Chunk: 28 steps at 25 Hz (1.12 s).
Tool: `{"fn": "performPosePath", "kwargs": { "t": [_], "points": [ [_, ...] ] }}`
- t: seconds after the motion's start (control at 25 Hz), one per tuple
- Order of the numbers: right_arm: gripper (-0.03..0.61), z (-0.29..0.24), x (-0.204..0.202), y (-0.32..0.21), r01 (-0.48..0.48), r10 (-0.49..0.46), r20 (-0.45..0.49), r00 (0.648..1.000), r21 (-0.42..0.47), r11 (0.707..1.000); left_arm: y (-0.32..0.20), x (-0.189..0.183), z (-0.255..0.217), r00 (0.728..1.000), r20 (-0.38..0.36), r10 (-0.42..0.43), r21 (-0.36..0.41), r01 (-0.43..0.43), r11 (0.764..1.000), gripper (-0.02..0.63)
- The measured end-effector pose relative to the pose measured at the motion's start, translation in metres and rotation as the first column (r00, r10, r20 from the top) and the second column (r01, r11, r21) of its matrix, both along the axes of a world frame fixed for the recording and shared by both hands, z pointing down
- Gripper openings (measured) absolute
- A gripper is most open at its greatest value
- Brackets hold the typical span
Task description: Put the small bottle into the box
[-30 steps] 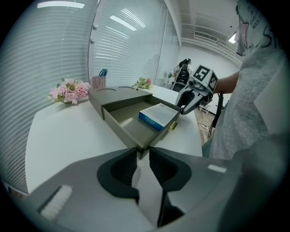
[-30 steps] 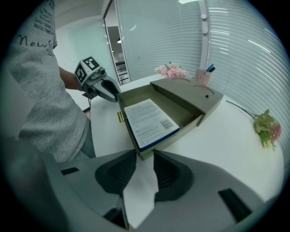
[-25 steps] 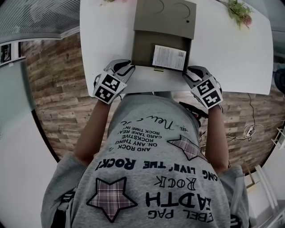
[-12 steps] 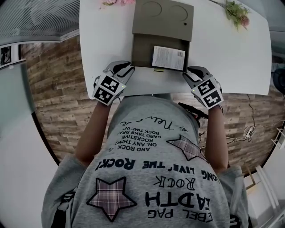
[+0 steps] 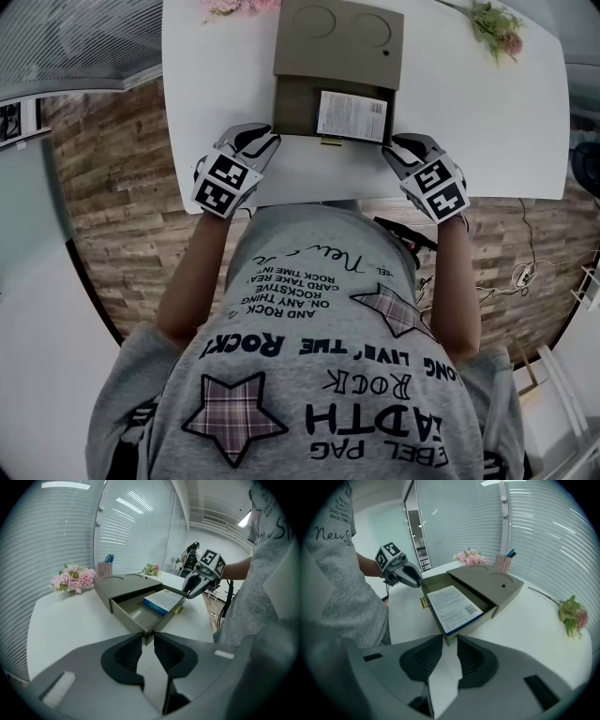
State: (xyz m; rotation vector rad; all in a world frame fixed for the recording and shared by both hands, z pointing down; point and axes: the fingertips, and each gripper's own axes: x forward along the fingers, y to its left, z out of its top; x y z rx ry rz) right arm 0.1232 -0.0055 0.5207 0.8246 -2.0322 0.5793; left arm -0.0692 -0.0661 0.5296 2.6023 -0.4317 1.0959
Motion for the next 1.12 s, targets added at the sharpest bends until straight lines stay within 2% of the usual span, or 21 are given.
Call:
{"fn": "performPosePath", "kwargs": {
  "t": [1.12],
  "points": [
    [0.103,0.001,0.012,-0.04,-0.061,0.062,0.022,0.998,-0.004,0.998,-0.044,0.014,0.002,0.999,-0.009,-0.042,-0.002,0.042,0.999,0.089]
  ]
}}
